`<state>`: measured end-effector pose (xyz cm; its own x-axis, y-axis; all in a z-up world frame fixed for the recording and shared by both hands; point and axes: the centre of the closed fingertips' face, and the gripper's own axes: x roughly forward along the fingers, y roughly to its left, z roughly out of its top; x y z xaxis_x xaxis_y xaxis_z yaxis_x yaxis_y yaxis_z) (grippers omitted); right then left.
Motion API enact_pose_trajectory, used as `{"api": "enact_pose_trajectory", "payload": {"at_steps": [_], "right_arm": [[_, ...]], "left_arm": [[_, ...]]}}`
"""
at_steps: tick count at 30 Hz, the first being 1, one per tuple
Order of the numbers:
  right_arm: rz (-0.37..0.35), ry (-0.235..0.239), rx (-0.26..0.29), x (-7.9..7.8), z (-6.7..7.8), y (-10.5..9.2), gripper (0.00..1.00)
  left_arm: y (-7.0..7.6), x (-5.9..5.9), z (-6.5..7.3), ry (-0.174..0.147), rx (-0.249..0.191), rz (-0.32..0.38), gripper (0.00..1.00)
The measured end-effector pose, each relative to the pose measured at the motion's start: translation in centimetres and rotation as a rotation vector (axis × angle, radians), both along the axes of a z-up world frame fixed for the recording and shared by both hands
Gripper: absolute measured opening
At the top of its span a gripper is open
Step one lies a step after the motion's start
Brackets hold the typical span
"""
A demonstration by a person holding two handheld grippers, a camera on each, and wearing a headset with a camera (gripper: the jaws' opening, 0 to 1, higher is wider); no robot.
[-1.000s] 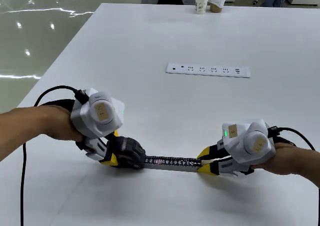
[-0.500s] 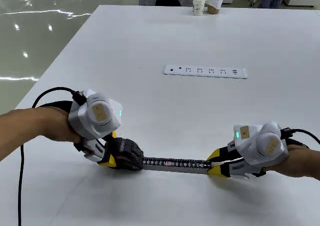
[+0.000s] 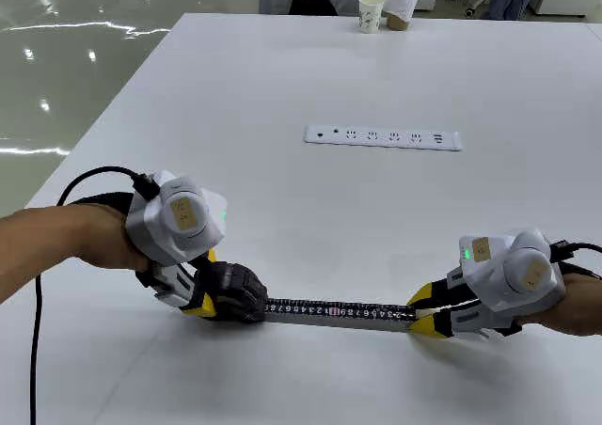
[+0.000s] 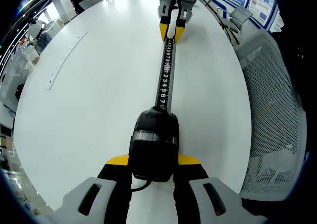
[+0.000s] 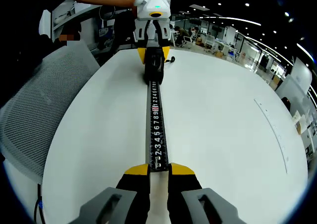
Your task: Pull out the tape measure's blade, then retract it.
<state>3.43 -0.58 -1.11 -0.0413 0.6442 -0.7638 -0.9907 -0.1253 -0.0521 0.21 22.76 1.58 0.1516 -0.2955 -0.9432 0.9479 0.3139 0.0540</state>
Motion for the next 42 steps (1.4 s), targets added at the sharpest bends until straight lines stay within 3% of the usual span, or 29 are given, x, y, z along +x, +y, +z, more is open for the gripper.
{"api": "enact_pose_trajectory", "payload": {"at_steps": [21, 33, 42], "right_arm": [[-0.042, 0.001, -0.048, 0.7, 0.0, -4.2, 0.09], [-0.036, 0.005, -0.082, 0.6, -0.2, -4.0, 0.10], [-0.024, 0.023, -0.135, 0.7, -0.3, -4.1, 0.11]], "left_arm": [[-0.1, 0.0, 0.0, 0.005, 0.001, 0.002, 0.26], [-0.3, 0.1, 0.0, -0.008, -0.001, -0.019, 0.27], [-0.3, 0.1, 0.0, 0.015, 0.002, -0.022, 0.27]]}}
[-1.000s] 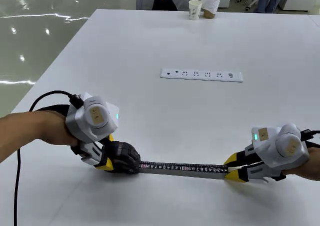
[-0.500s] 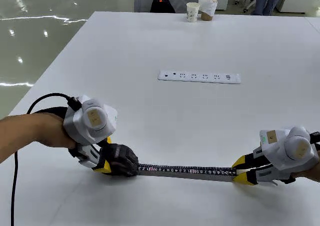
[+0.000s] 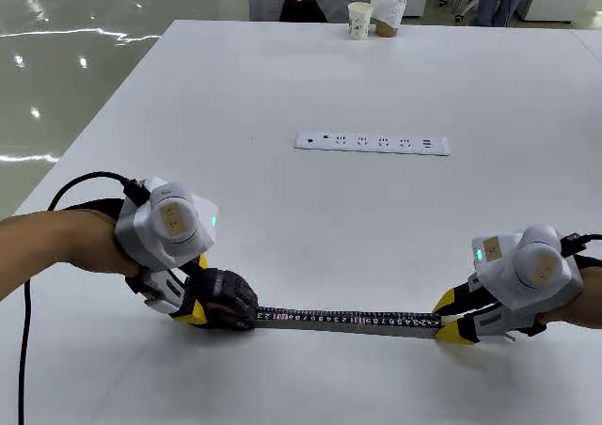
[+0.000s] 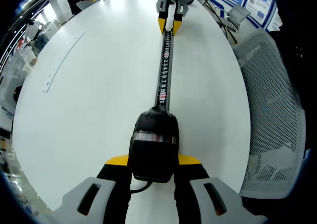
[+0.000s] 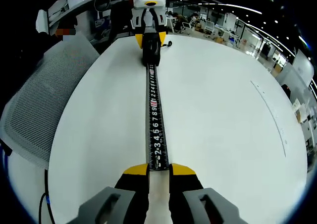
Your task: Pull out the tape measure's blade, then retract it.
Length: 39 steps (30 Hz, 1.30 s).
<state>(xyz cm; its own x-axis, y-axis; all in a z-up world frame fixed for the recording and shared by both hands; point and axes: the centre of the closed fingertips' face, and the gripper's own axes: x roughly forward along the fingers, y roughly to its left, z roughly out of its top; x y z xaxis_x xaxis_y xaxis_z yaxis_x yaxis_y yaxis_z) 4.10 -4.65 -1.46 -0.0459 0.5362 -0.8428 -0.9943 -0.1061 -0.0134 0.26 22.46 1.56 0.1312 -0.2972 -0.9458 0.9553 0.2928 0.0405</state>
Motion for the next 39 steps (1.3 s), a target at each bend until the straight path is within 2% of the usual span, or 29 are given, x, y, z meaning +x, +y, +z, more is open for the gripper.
{"api": "enact_pose_trajectory", "payload": {"at_steps": [8, 19, 23, 32, 35, 39], "right_arm": [[-0.002, -0.009, -0.009, 0.0, 0.0, 0.0, 0.12], [-0.026, -0.019, -0.002, 0.2, 0.4, -0.6, 0.14], [-0.043, -0.024, 0.004, 0.2, 0.7, -1.0, 0.16], [-0.081, -0.033, 0.018, -0.2, 1.3, -1.7, 0.22], [-0.099, -0.037, 0.027, -0.5, 1.6, -1.8, 0.23], [-0.133, -0.030, 0.049, -0.7, 1.9, -1.8, 0.27]], "left_arm": [[0.0, 0.0, 0.0, 0.007, 0.000, 0.004, 0.28], [0.1, 0.1, -0.1, -0.008, -0.001, 0.001, 0.31], [0.1, 0.2, 0.1, -0.015, -0.008, 0.011, 0.35], [0.7, -0.3, 0.5, -0.015, -0.034, 0.066, 0.46], [0.9, -0.7, 0.6, -0.019, -0.054, 0.098, 0.52], [0.9, -1.2, 0.9, -0.016, -0.085, 0.139, 0.54]]}}
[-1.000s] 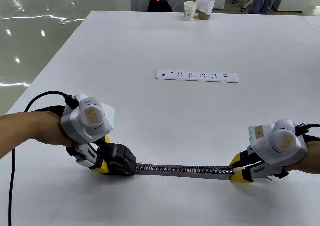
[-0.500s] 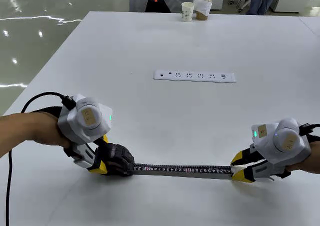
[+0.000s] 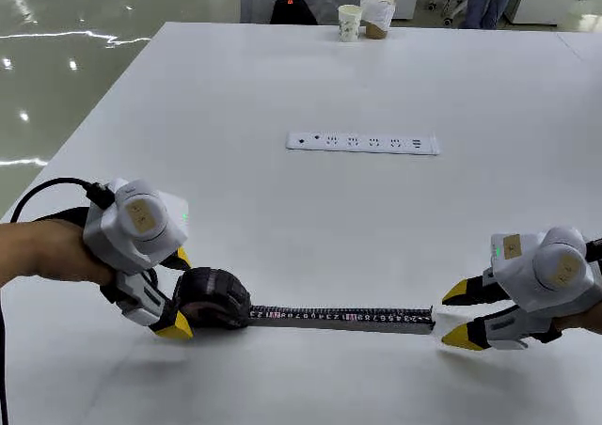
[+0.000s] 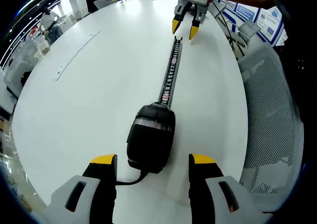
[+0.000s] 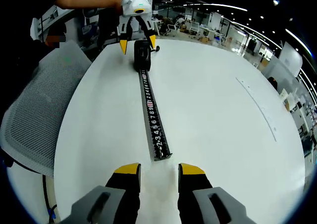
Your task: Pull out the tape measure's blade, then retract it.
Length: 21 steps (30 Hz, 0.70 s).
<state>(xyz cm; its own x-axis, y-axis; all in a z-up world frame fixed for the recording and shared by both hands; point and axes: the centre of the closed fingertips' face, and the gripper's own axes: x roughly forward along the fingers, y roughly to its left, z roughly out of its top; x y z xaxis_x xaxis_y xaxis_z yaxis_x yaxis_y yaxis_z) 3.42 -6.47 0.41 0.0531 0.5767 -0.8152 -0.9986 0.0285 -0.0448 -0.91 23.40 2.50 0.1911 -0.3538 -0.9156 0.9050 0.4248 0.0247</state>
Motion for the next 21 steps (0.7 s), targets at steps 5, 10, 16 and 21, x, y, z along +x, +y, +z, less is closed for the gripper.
{"api": "enact_pose_trajectory", "payload": {"at_steps": [5, 10, 16, 21], "right_arm": [[-0.032, 0.008, 0.020, -0.6, 0.2, -0.1, 0.32], [-0.076, 0.018, 0.050, -1.3, 0.5, -0.2, 0.37], [-0.102, 0.020, 0.068, -2.0, 0.5, -0.2, 0.45], [-0.121, 0.015, 0.085, -2.6, 0.7, 0.1, 0.52]], "left_arm": [[0.0, -0.4, 0.4, -0.011, -0.038, 0.047, 0.58], [-0.1, -1.1, 0.9, -0.022, -0.086, 0.095, 0.61], [-0.3, -1.6, 1.3, -0.046, -0.146, 0.150, 0.65], [-0.9, -2.1, 1.6, -0.067, -0.202, 0.178, 0.68]]}}
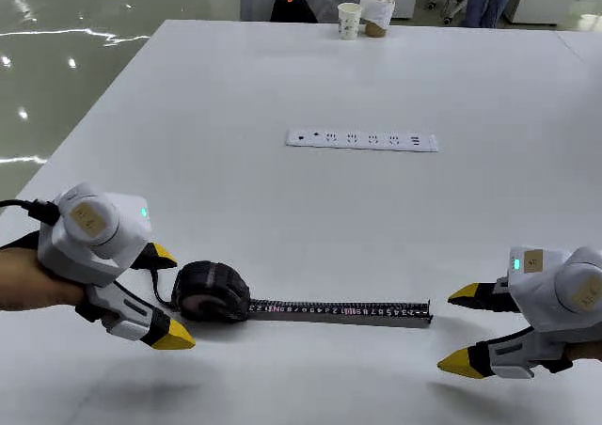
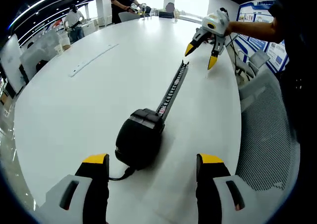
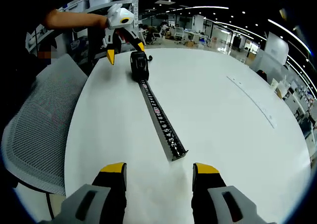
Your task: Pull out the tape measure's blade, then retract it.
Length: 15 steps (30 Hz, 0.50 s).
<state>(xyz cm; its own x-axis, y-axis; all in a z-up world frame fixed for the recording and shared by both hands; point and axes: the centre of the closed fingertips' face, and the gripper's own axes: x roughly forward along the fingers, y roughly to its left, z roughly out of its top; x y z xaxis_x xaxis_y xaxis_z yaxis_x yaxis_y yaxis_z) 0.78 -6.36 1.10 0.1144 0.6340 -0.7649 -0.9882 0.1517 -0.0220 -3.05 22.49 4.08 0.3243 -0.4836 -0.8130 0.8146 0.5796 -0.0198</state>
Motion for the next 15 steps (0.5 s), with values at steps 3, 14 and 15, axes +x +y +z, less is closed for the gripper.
{"api": "enact_pose_trajectory", "payload": {"at_steps": [3, 14, 15], "right_arm": [[-0.021, -0.003, 0.014, -0.3, 0.2, 0.1, 0.56], [-0.087, -0.007, 0.065, -1.8, 0.7, 0.2, 0.67], [-0.091, -0.009, 0.072, -2.0, 0.7, 0.2, 0.68]], "left_arm": [[-0.2, -0.3, 0.1, -0.010, -0.019, 0.017, 0.70], [-0.7, -1.5, 0.1, -0.039, -0.097, 0.107, 0.77], [-0.6, -1.5, 0.1, -0.050, -0.100, 0.120, 0.79]]}}
